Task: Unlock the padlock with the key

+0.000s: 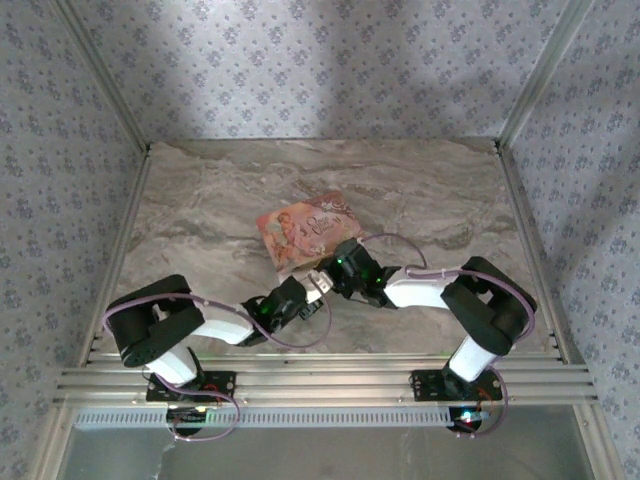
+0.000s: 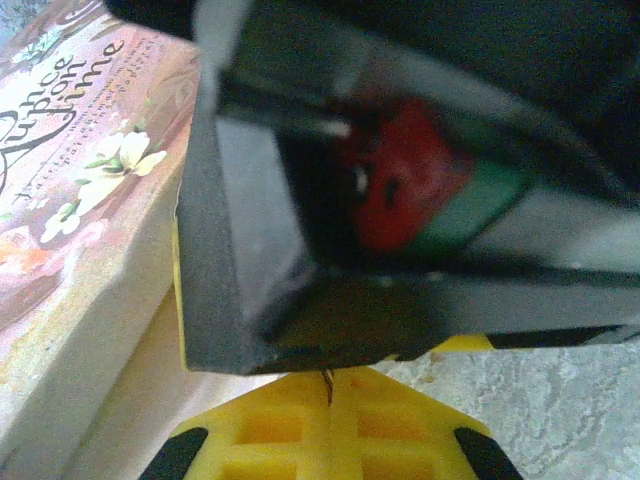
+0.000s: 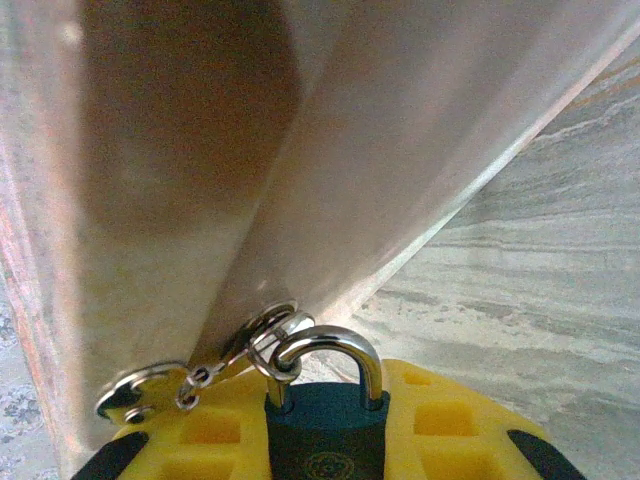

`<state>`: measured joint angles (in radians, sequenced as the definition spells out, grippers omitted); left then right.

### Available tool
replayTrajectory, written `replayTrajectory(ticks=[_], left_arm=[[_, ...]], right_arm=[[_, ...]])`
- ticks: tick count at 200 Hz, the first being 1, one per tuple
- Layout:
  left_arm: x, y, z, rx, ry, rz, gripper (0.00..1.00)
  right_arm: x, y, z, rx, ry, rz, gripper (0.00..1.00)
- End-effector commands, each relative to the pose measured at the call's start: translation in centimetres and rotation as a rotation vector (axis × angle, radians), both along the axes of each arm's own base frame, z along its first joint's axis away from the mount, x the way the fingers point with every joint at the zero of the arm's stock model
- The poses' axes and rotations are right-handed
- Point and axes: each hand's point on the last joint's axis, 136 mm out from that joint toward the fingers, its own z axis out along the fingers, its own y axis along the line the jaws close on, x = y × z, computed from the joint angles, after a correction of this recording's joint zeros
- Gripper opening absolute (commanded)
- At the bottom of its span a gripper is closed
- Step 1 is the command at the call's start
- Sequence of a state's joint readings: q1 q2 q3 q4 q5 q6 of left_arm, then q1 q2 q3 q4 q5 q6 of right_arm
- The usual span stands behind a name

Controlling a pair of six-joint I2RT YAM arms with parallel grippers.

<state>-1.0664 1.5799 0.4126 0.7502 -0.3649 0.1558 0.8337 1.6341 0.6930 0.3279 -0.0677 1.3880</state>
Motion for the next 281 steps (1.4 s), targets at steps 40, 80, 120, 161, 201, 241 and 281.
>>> replayTrajectory(ticks=[40,80,120,161,201,241,281], left_arm=[[-0.5,0.2,1.5,-0.263,0.184,-0.018,0.0],[-0.1,1.2,1.1,-0.339,0.256,0.021,0.0],[0.4,1.2,1.4,-0.473,0.375,0.042,0.0],[0.9,1.2,2.2,-0.663,0.51,0.065,0.0],[1.1,0.9,2.6,-0.742,0.581,0.061,0.0],[1.4,1.0,3.0,-0.827,0.638,0.066,0.0],[1.3,1.1,3.2,-0.837,0.651,0.053,0.0]], right_arm=[[-1.1,0.1,3.4,0.063,-0.018,0.034,0.51],[-0.4,-2.4,5.4,0.047,-0.081,-0.037,0.61],[-0.4,-3.4,4.8,0.04,-0.093,-0.066,0.61],[-0.4,-3.0,3.0,0.076,-0.076,-0.085,0.6],[-0.1,-2.2,2.7,0.102,-0.077,-0.081,0.56],[0.1,-1.8,1.8,0.103,-0.069,-0.086,0.56],[0.1,-1.1,1.0,0.11,-0.047,-0.078,0.55]])
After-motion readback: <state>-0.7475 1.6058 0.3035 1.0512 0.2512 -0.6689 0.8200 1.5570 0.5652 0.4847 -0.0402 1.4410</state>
